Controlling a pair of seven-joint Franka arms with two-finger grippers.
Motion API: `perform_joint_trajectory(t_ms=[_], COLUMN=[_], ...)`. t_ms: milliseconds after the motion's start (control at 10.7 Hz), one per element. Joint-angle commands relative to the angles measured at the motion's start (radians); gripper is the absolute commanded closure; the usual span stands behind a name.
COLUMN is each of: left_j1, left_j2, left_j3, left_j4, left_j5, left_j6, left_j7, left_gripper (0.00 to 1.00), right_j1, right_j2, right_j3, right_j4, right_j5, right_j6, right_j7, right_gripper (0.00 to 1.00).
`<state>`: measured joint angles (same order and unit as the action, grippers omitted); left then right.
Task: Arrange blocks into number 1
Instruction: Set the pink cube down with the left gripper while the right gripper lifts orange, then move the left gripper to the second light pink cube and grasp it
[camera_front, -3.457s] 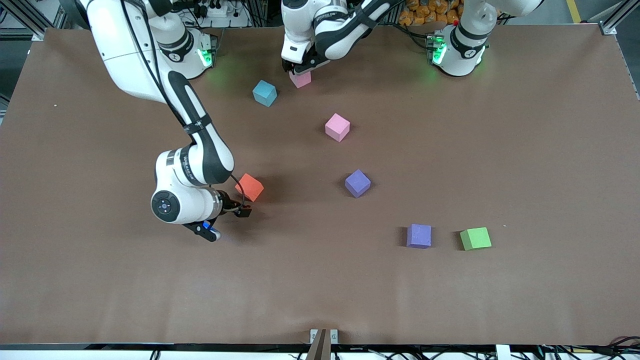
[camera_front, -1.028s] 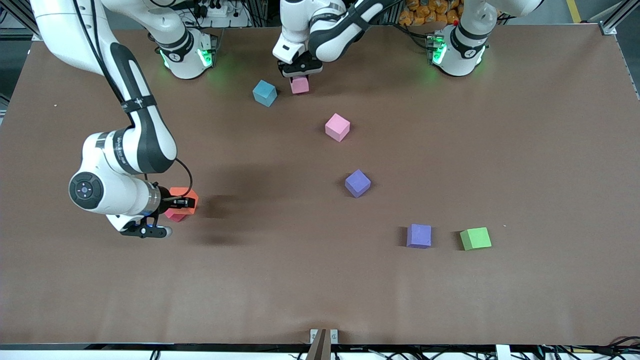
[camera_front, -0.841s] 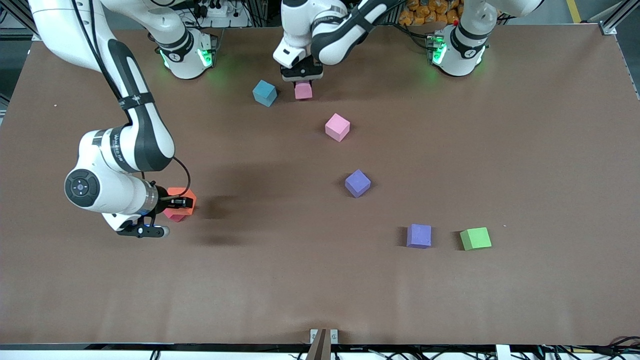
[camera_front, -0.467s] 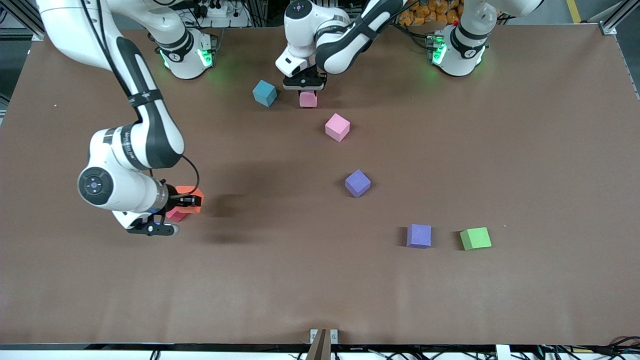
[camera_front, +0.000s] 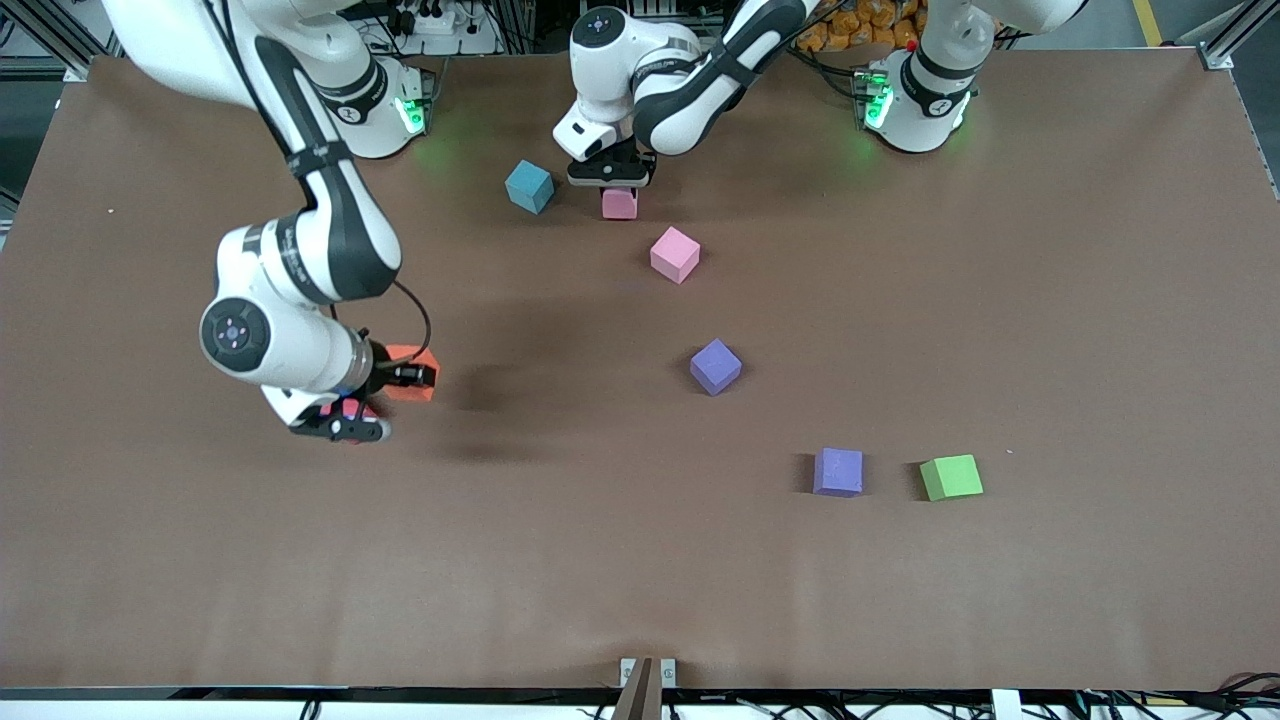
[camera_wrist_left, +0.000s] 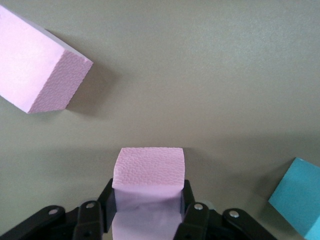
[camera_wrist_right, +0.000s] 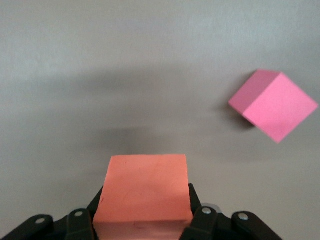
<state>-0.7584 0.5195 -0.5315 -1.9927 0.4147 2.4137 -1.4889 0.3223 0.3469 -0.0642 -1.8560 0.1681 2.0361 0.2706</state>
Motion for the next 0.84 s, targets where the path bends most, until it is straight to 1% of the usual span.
perform_joint_trajectory(t_ms=[0, 187, 280, 467, 747], left_j1=[-0.007, -0.003, 0.001, 0.004, 0.072], left_j2=[0.016, -0.007, -0.025, -0.07, -0.105], left_j3=[0.018, 0.019, 0.021, 0.042, 0.048], left_j4=[0.032, 0.032, 0.032, 0.032, 0.031], left_j5=[0.006, 0.004, 0.0, -0.063, -0.077], left_j6=[-0.008, -0.01, -0.018, -0.059, -0.105], left_j7=[0.015, 0.01, 0.004, 0.004, 0.01], left_gripper=[0.01, 0.0, 0.0, 0.0, 0.0], right_j1=[0.018, 0.05, 0.056, 0.095, 0.15], right_j2=[-0.144, -0.201, -0.203, -0.194, -0.187], right_j3=[0.003, 0.003, 0.003, 0.003, 0.003], right_j4=[-0.156, -0.207, -0.213, -0.216, -0.213], right_j5=[0.011, 0.013, 0.013, 0.013, 0.019], right_j6=[0.026, 0.018, 0.015, 0.021, 0.033], right_j7=[0.013, 0.019, 0.038, 0.067, 0.082], right_gripper=[0.54, 0.55, 0.55, 0.55, 0.55])
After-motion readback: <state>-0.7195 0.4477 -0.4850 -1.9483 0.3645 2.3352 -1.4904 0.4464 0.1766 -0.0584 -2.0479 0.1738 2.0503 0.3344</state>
